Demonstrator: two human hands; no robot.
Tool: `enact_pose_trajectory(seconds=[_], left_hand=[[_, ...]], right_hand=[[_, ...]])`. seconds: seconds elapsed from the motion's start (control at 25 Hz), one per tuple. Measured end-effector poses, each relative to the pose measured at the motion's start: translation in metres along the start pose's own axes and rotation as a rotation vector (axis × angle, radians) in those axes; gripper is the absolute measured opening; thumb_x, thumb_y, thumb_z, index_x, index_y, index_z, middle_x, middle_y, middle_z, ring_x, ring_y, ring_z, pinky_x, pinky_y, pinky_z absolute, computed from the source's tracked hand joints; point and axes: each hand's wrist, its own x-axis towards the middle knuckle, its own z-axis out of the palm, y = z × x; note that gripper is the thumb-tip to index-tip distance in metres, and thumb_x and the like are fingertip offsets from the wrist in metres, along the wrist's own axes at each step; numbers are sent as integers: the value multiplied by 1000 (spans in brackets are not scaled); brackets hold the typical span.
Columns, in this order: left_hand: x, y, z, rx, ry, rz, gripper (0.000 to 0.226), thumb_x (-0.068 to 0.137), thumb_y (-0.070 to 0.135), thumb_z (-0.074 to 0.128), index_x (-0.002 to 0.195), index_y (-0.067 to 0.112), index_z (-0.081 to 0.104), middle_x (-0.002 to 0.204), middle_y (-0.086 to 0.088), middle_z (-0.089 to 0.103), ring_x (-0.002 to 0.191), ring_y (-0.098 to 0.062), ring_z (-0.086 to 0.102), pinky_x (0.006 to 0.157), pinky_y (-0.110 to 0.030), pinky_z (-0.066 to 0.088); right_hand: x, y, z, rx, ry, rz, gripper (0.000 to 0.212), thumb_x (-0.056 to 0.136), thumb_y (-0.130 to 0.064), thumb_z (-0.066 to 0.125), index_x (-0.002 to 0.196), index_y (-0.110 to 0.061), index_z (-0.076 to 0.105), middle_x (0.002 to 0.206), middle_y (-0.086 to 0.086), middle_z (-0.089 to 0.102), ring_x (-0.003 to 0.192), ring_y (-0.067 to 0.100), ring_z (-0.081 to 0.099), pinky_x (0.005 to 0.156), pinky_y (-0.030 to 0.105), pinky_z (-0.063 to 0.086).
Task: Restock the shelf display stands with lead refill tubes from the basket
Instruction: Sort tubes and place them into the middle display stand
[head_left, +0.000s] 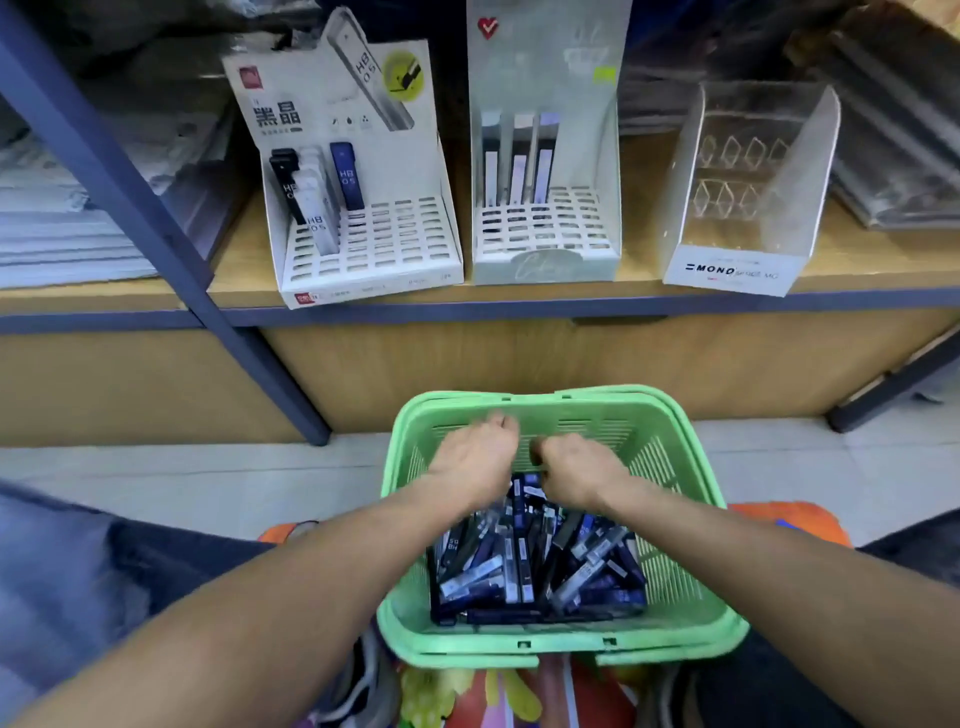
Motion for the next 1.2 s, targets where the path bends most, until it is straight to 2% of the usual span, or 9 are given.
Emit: enact_pose_trajectory(seconds=[0.12, 0.32, 0.6, 0.72, 0.84, 0.92, 1.0, 1.08, 1.2], left_hand=[[6, -1, 50, -125, -292, -154, 43, 91, 7, 62, 132, 5, 49, 126, -15, 58, 106, -29, 63, 93, -40, 55], [19, -11, 117, -256, -517, -342, 46, 88, 32, 74, 123, 8, 56, 125, -10, 59, 113, -27, 61, 99, -37, 51], [35, -24, 177, -496, -521, -575, 109, 73, 67, 75, 152, 8, 26, 150, -14, 42, 127, -31, 53, 102, -42, 49], [36, -24, 186, -566, -485, -671, 121, 68, 67, 79, 153, 1, 23, 144, -14, 49, 120, -29, 60, 96, -38, 54], [35, -28, 188, -634, -478, -721, 67, 70, 58, 82, 105, 6, 57, 111, -9, 62, 85, -17, 63, 75, -32, 57], [36, -32, 185, -720, -476, -756, 51, 73, 49, 83, 87, 12, 52, 93, -3, 57, 76, -14, 56, 72, -28, 53], [38, -32, 184, -821, -453, -802, 67, 72, 46, 86, 115, 7, 53, 111, -5, 57, 98, -19, 59, 90, -32, 52], [37, -28, 180, -903, -422, -825, 87, 73, 40, 87, 139, 7, 41, 118, -4, 55, 104, -19, 59, 95, -32, 49], [38, -30, 182, -926, -422, -830, 98, 67, 42, 90, 143, 9, 38, 135, -8, 54, 116, -24, 57, 101, -36, 49]], right_hand=[[11, 16, 51, 42, -204, 70, 36, 88, -7, 59, 124, -11, 55, 119, 13, 64, 108, 30, 63, 90, 41, 55], [25, 31, 112, 142, -289, 312, 63, 96, -30, 58, 148, -7, 30, 145, 24, 43, 130, 40, 49, 103, 45, 46], [35, 33, 152, 231, -337, 479, 103, 90, -75, 46, 159, -9, 8, 156, 20, 39, 150, 41, 19, 118, 49, 25], [39, 40, 156, 338, -289, 526, 105, 88, -66, 62, 158, -8, 10, 158, 20, 33, 148, 38, 22, 118, 47, 28], [38, 42, 151, 454, -273, 580, 110, 85, -53, 74, 159, -9, 5, 156, 18, 36, 146, 38, 29, 115, 44, 36], [38, 42, 147, 530, -261, 615, 113, 85, -43, 78, 159, -7, 1, 148, 16, 46, 138, 34, 43, 108, 40, 44], [40, 46, 145, 612, -245, 661, 113, 82, -36, 83, 159, -8, 5, 135, 15, 58, 120, 31, 59, 100, 39, 51], [41, 46, 141, 680, -261, 683, 109, 81, -30, 85, 157, -10, 9, 120, 14, 66, 98, 25, 67, 88, 38, 54], [42, 38, 140, 716, -294, 664, 110, 84, -20, 82, 159, -9, 2, 138, 16, 56, 116, 30, 62, 97, 37, 52]])
